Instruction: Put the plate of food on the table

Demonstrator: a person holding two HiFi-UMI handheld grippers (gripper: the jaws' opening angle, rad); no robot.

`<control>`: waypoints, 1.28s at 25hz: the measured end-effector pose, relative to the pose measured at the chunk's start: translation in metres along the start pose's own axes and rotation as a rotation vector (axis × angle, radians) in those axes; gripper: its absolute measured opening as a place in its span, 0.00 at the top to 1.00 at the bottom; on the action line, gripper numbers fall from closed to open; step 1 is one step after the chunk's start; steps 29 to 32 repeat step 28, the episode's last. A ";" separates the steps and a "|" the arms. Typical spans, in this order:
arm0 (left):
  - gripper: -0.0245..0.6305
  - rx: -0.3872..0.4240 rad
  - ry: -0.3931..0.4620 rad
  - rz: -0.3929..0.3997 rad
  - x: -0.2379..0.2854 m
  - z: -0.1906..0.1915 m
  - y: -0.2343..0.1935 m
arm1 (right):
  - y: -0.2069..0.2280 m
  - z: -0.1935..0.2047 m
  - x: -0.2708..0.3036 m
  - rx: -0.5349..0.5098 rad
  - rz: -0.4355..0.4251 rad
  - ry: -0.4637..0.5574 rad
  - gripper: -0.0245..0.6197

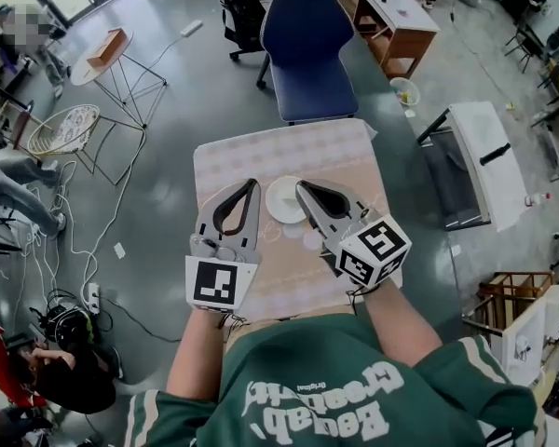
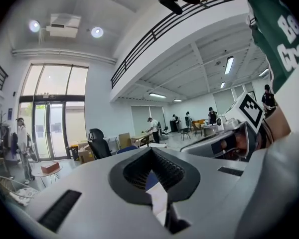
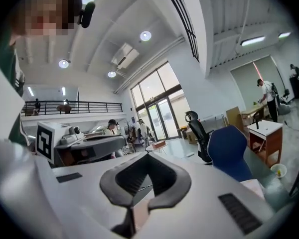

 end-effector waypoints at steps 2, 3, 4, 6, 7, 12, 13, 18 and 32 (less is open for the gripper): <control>0.95 0.018 0.013 0.001 -0.003 -0.009 0.000 | -0.005 -0.008 0.001 -0.058 -0.004 0.004 0.94; 0.95 0.020 0.013 -0.001 -0.005 -0.011 -0.001 | -0.007 -0.011 0.001 -0.094 0.000 -0.001 0.94; 0.95 0.016 0.012 -0.005 -0.005 -0.011 -0.001 | -0.009 -0.013 0.002 -0.130 0.004 -0.007 0.94; 0.95 0.004 0.017 -0.017 -0.007 -0.011 -0.003 | -0.013 -0.017 0.004 -0.195 0.010 -0.012 0.94; 0.95 0.001 0.022 -0.025 -0.008 -0.010 -0.004 | -0.015 -0.018 0.005 -0.220 0.009 -0.011 0.94; 0.95 -0.003 0.010 -0.034 -0.012 -0.007 -0.002 | -0.017 -0.017 0.006 -0.264 0.002 -0.014 0.94; 0.95 -0.008 0.007 -0.034 -0.012 -0.006 -0.001 | -0.017 -0.017 0.006 -0.261 0.001 -0.014 0.94; 0.95 -0.018 0.000 -0.034 -0.012 -0.004 0.002 | -0.017 -0.013 0.007 -0.250 -0.007 -0.015 0.94; 0.95 -0.027 0.003 -0.036 -0.015 -0.002 0.008 | -0.014 -0.010 -0.002 -0.170 -0.018 0.021 0.94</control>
Point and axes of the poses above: the fingertips, and each gripper's own axes: x forward along the fingers, y to its right, z out of its underside, the point moved 8 cm from there along -x, backward along the fingers, and after that the axes turned 13 degrees about -z, right-handed, at the moved point
